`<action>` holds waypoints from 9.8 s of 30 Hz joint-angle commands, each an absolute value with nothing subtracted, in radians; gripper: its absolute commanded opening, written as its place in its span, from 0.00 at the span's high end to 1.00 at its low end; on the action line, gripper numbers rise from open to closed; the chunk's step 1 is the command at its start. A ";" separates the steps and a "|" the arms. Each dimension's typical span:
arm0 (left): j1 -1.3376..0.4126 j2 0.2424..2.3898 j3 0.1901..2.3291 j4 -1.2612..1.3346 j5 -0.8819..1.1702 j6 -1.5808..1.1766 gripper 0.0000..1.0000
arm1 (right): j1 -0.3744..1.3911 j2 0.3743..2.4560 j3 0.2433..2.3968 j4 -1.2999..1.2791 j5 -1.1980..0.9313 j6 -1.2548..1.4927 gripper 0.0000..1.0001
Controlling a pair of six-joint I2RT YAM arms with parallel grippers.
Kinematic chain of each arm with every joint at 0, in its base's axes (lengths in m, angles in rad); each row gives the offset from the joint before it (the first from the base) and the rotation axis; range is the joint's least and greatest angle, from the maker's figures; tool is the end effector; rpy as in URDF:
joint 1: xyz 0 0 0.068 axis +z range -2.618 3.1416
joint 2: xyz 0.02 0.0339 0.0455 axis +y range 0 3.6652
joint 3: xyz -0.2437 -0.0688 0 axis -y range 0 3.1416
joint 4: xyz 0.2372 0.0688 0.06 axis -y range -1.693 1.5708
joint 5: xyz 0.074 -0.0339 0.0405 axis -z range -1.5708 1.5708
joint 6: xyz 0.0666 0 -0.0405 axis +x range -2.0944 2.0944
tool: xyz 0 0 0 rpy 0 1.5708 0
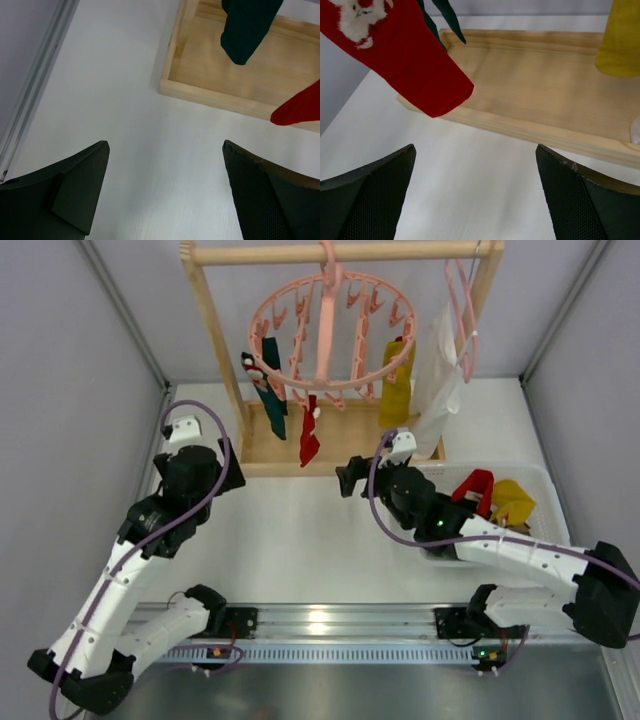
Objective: Remove the socks clipped to the hanger
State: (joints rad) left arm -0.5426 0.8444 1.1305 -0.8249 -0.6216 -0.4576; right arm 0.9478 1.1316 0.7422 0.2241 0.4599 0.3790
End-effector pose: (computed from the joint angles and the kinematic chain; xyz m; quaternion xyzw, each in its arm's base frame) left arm 0.1731 -0.0591 0.3544 -0.1156 0.8338 0.0082 0.5398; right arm 0.1935 0.2186 0.2775 -0.0671 0.7545 0.2505 0.6029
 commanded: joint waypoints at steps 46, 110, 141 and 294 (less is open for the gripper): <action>-0.376 0.802 1.062 -0.721 -0.333 -0.391 0.01 | 1.065 2.043 1.295 0.856 0.893 0.011 0.50; -0.966 1.497 1.853 -0.716 -1.008 -0.338 0.26 | 1.422 1.795 0.966 1.066 1.075 -0.212 1.00; -0.931 1.569 1.884 -0.710 -0.925 -0.360 0.63 | 1.494 1.677 0.717 1.437 1.176 -0.412 1.00; -1.180 1.382 0.683 0.661 -1.284 -0.213 1.00 | 0.589 0.268 0.454 0.042 -0.203 0.512 0.01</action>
State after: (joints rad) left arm -1.1542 1.4029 0.6506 0.6060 -1.2427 -0.2348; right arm 0.5961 0.2787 0.3847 0.0776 -0.2256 0.5255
